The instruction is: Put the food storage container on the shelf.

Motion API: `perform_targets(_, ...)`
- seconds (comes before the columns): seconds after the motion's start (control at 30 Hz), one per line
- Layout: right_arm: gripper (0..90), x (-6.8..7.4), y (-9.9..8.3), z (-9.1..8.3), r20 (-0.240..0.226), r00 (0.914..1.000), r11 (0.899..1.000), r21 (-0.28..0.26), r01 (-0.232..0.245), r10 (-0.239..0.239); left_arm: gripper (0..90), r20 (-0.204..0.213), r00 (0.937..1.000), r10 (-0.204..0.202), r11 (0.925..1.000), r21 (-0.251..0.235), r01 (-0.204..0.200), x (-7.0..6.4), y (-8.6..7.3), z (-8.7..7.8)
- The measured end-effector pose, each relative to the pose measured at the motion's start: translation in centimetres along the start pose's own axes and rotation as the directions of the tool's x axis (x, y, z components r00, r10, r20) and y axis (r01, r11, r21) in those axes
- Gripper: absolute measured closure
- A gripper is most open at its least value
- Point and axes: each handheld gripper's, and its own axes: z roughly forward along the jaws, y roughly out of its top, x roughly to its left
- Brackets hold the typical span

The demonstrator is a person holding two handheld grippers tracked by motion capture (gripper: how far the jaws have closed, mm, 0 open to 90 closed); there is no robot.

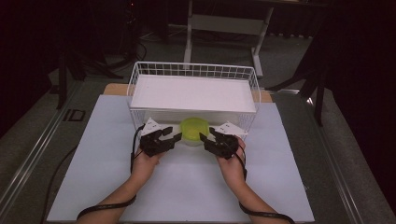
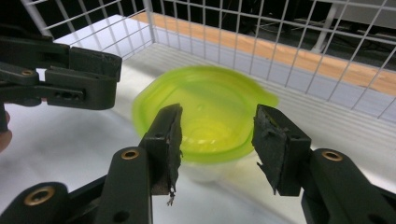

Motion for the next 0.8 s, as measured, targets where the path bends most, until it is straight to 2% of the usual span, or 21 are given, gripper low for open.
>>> perform_targets(0.1,52.3,0.5,-0.4,-0.5,-0.003,1.0,1.0,0.008,0.007,-0.007,48.2,0.007,0.9998,0.017,0.9998,0.01,-0.017,-0.3,-0.4,-0.9)
perform_targets(0.43,54.7,1.9,-2.0,-0.6,-0.02,0.9998,0.998,0.056,-0.003,0.005,44.8,0.038,0.9992,-0.013,0.9996,0.027,0.012,-0.8,-1.2,-3.2)
perform_targets(0.47,55.4,1.9,-2.2,-0.5,-0.022,0.9997,0.998,0.061,-0.005,0.006,42.1,0.042,0.9989,-0.018,0.9991,0.039,0.017,-0.9,-1.2,-3.3)
perform_targets(0.53,55.7,2.1,-2.4,-0.4,-0.021,0.9998,0.997,0.071,-0.001,0.003,40.6,0.077,0.9967,-0.027,0.9984,0.052,0.023,-1.0,-1.4,-3.5)
perform_targets(0.57,55.8,2.2,-2.5,-0.3,-0.022,0.9998,0.997,0.074,-0.001,0.003,38.9,0.125,0.9919,-0.017,0.9984,0.056,0.01,-1.0,-1.5,-3.7)
perform_targets(0.6,56.2,2.3,-2.6,-0.2,-0.019,0.9998,0.997,0.079,0.007,-0.005,32.9,0.14,0.99,-0.01,0.9986,0.054,0.002,-1.0,-1.7,-3.8)
perform_targets(0.67,57.1,2.5,-2.7,0.0,-0.011,0.9994,0.996,0.087,0.033,-0.032,30.7,0.171,0.985,-0.028,0.9972,0.074,0.015,-1.0,-1.8,-3.9)
perform_targets(0.77,58.7,2.4,-2.8,0.2,-0.004,0.9998,0.996,0.087,0.019,-0.018,25.8,0.179,0.9828,-0.046,0.9955,0.09,0.031,-0.9,-2.2,-4.0)
perform_targets(0.8,59.7,2.4,-2.9,0.5,-0.003,0.9998,0.995,0.099,0.018,-0.018,17.7,0.168,0.9849,-0.042,0.9951,0.095,0.027,-0.9,-2.3,-4.1)
